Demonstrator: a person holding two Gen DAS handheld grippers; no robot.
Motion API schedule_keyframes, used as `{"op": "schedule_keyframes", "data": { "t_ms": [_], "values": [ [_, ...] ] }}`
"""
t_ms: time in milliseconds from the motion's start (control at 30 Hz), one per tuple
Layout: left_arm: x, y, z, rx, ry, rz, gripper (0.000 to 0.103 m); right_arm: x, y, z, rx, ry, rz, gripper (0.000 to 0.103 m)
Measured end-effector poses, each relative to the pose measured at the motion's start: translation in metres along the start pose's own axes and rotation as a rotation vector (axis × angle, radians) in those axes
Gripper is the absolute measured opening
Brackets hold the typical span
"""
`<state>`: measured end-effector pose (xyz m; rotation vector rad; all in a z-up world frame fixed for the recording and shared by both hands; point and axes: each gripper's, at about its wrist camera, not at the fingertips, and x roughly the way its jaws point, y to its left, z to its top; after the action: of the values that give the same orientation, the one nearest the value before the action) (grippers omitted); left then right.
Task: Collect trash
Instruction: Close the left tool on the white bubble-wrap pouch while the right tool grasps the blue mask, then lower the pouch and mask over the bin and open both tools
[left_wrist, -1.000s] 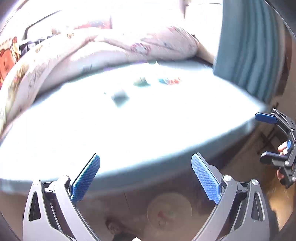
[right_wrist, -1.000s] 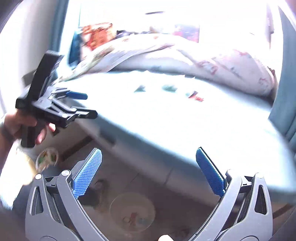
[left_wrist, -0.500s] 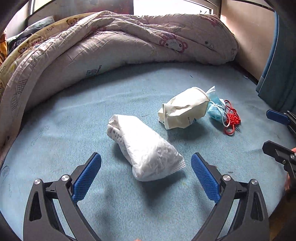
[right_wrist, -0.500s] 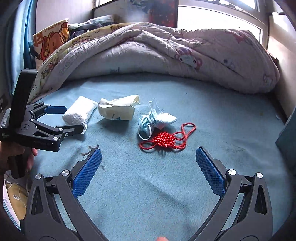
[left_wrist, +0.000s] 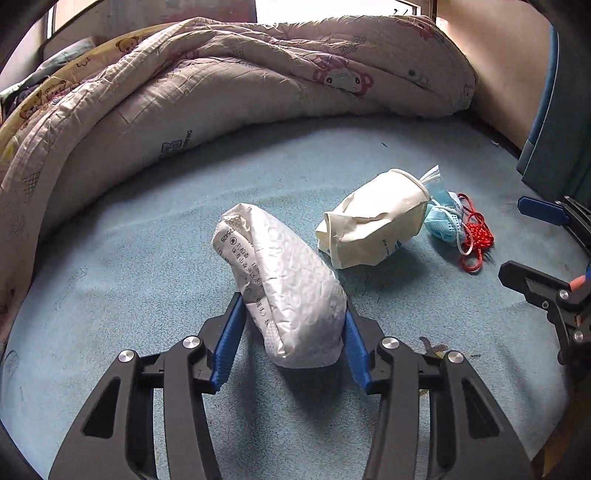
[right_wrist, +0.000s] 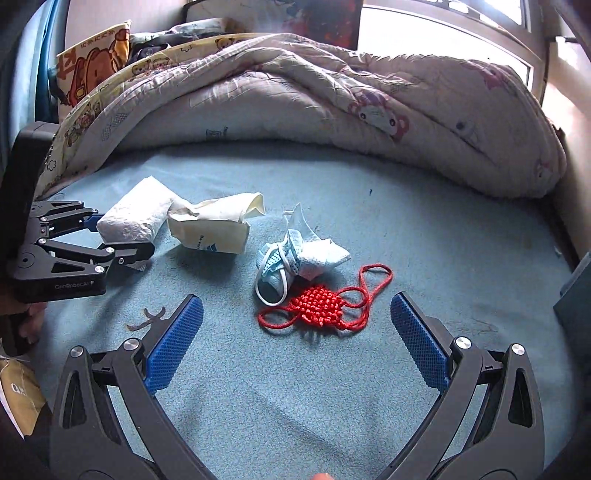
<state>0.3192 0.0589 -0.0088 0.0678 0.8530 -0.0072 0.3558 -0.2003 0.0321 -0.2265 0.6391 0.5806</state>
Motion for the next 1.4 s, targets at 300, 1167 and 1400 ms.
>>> {"op": "schedule_keyframes", "data": {
  "t_ms": [300, 1167, 1400],
  "values": [
    [0.007, 0.006, 0.003, -0.02, 0.031, 0.005, 0.046, 0.053, 0.006, 0.028, -0.046, 0.088, -0.067, 0.074],
    [-0.092, 0.0, -0.045, -0.008, -0.065, -0.07, 0.046, -0.074, 0.068, -0.023, -0.12, -0.027, 0.103, 0.034],
    [-0.135, -0.017, -0.124, 0.023, -0.055, -0.124, 0.046, -0.14, 0.105, -0.087, -0.135, -0.048, 0.167, 0.034]
  ]
}}
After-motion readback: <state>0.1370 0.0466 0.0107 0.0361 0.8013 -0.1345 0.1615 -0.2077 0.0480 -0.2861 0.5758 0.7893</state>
